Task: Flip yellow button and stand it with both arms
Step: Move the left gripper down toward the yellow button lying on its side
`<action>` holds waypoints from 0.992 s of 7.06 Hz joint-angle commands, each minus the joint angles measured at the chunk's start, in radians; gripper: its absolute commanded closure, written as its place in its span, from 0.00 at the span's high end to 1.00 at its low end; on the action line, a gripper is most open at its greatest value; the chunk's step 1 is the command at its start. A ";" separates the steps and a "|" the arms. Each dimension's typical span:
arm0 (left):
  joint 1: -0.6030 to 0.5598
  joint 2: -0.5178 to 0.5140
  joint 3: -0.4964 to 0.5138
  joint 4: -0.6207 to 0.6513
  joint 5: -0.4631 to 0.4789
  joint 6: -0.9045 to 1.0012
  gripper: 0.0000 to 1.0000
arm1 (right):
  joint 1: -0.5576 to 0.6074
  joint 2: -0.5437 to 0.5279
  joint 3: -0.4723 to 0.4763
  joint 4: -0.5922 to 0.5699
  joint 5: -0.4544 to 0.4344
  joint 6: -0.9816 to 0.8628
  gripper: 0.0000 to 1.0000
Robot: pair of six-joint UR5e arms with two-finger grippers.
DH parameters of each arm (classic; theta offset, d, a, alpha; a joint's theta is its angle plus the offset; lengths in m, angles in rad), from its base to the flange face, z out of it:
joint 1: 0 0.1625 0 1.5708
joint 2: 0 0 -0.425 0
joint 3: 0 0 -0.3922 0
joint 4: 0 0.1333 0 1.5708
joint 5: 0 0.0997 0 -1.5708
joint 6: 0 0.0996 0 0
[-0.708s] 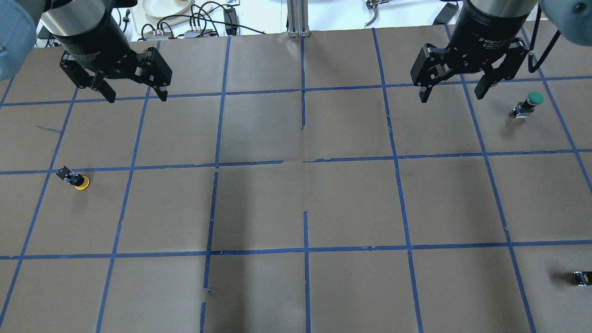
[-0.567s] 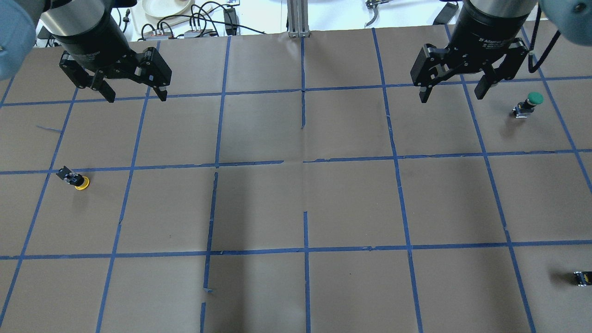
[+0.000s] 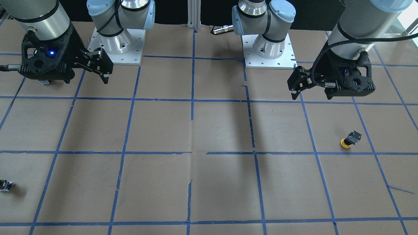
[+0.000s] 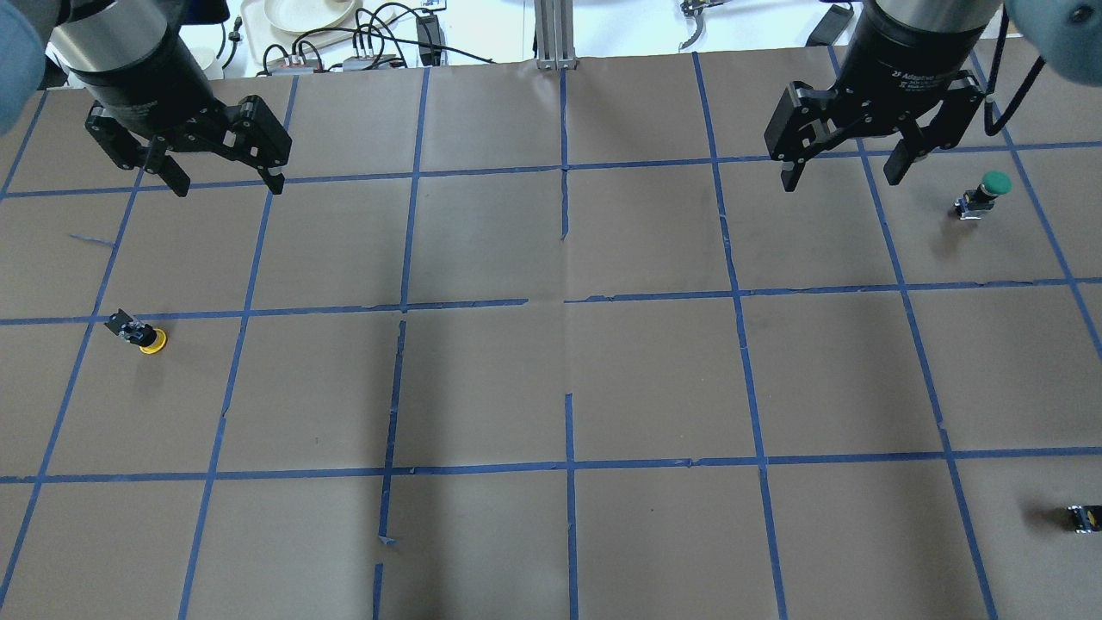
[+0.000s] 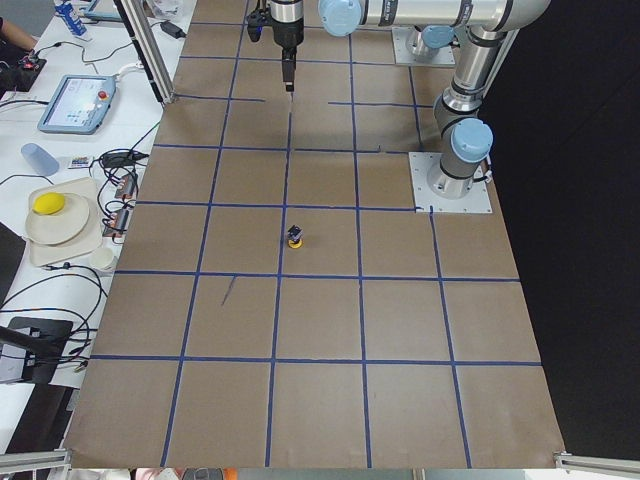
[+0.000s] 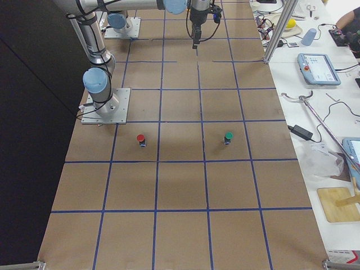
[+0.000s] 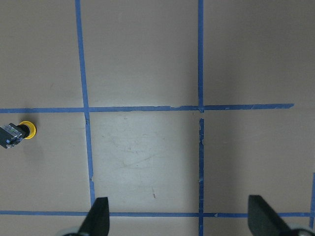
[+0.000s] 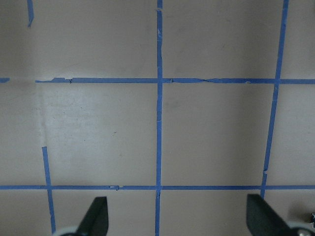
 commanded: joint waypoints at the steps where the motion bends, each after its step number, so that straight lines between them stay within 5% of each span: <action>1: 0.050 -0.020 -0.015 -0.001 0.001 0.096 1.00 | 0.000 0.001 0.000 0.000 0.000 0.000 1.00; 7: 0.397 -0.185 -0.098 0.150 0.084 0.619 1.00 | 0.000 0.000 0.000 -0.001 0.002 0.000 1.00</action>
